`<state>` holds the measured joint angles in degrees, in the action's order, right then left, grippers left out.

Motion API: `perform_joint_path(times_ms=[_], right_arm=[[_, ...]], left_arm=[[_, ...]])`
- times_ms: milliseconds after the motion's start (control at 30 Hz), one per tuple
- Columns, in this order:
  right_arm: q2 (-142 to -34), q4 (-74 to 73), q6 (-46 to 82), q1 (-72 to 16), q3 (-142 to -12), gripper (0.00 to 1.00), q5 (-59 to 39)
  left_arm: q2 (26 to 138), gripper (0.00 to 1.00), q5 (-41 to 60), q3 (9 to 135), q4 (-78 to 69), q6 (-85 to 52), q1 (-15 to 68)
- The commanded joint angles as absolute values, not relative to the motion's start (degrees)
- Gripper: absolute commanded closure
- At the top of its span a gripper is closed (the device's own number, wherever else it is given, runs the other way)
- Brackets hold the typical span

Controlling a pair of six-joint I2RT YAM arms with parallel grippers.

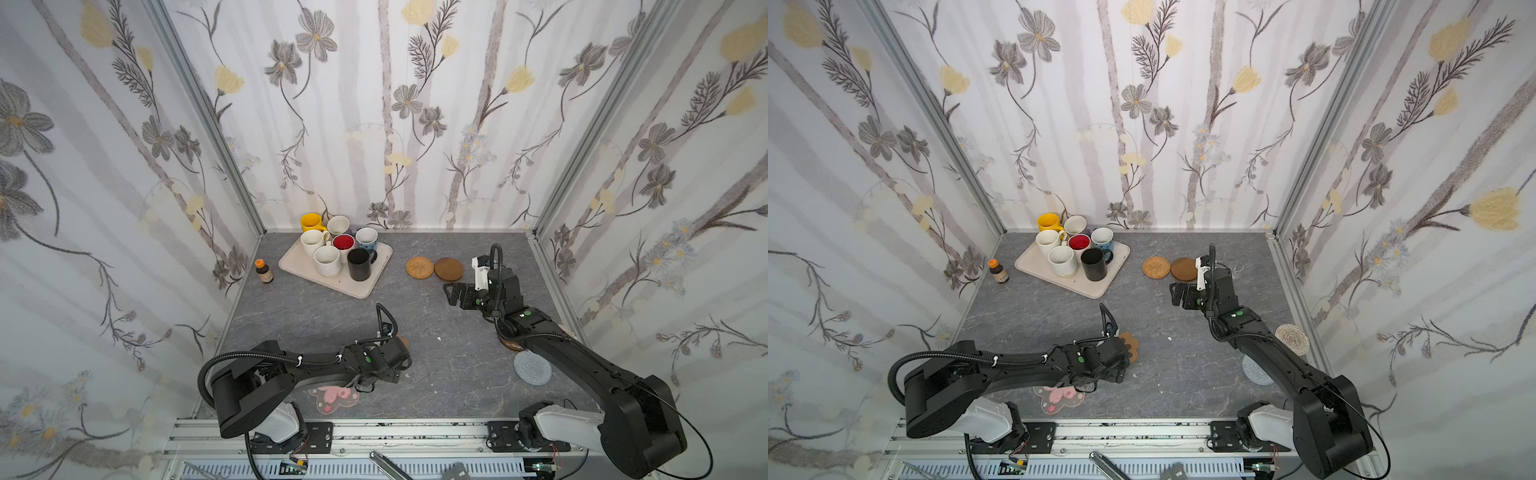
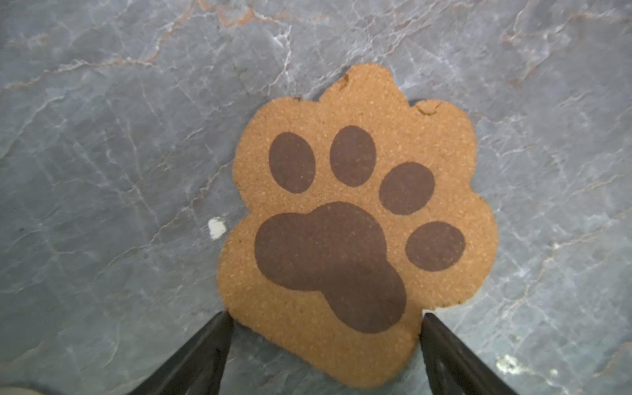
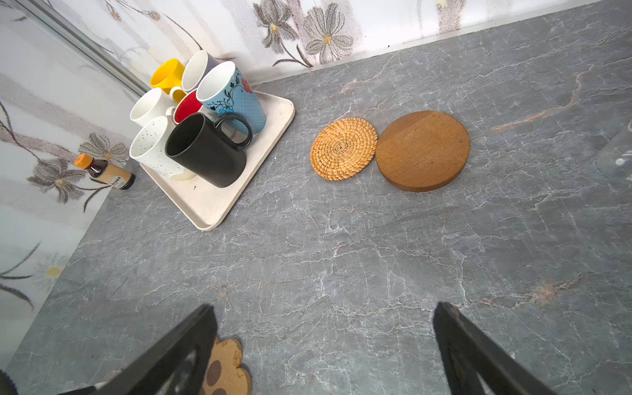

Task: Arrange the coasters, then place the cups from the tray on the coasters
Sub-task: 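Slide the paw-print cork coaster with the left gripper toward the wooden coasters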

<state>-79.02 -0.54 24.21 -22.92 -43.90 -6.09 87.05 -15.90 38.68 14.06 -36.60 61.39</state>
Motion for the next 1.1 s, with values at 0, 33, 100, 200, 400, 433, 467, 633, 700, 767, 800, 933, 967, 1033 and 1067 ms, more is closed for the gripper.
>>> perform_joint_path(times_ms=[0, 33, 100, 200, 400, 433, 467, 633, 700, 767, 800, 933, 967, 1033, 1067], right_arm=[[-78.02, -3.28, 24.95, -22.92, -43.60, 0.00, -6.21], [-77.84, -3.34, 25.05, -22.87, -43.60, 0.00, -5.82], [-77.57, -3.00, 25.32, -22.68, -43.64, 0.00, -5.60], [-77.11, -2.83, 25.57, -22.56, -43.60, 0.00, -5.54], [-76.90, -2.91, 26.10, -22.30, -43.59, 0.00, -5.25], [-76.99, -2.99, 26.19, -22.25, -43.59, 0.00, -5.31], [-76.99, -3.05, 26.25, -22.29, -43.59, 0.00, -5.30], [-76.21, -3.36, 26.58, -22.09, -41.84, 0.00, -5.36], [-75.69, -3.43, 26.72, -21.99, -41.75, 0.00, -5.03], [-75.11, -3.39, 26.72, -21.89, -41.63, 0.00, -4.85], [-74.77, -3.38, 26.71, -21.93, -41.54, 0.00, -4.78], [-74.18, -3.37, 27.06, -21.84, -41.24, 0.00, -3.96], [-74.18, -3.34, 27.05, -21.86, -41.26, 0.00, -3.91], [-74.19, -3.30, 27.08, -21.84, -41.29, 0.00, -3.91], [-74.22, -3.17, 27.10, -21.80, -41.31, 0.00, -3.79]], left_arm=[[89.31, 0.12, -15.50, 40.69, 11.85, -36.57, 61.00], [90.05, 0.12, -15.79, 41.30, 11.34, -36.56, 60.80], [91.70, 0.12, -15.67, 42.50, 9.74, -36.39, 59.99], [94.47, 0.12, -14.97, 44.51, 7.52, -36.13, 58.77], [101.03, 0.12, -13.66, 51.75, 5.77, -33.64, 56.37], [102.03, 0.12, -13.30, 53.05, 5.66, -33.08, 55.94], [103.03, 0.12, -13.07, 54.63, 5.63, -32.45, 55.44], [108.71, 0.12, -12.68, 61.78, 5.54, -31.20, 53.02], [111.50, 0.11, -12.79, 65.07, 5.54, -30.45, 52.28], [114.08, 0.11, -12.75, 68.13, 5.54, -29.99, 51.58], [115.35, 0.12, -12.70, 69.58, 5.54, -29.96, 51.03], [118.44, 0.12, -12.49, 73.71, 5.54, -29.35, 49.29], [118.63, 0.12, -12.56, 73.74, 5.54, -29.27, 48.94], [118.06, 0.11, -12.96, 75.44, 5.62, -28.76, 48.27], [117.38, 0.10, -13.21, 75.45, 5.62, -28.49, 47.99]])
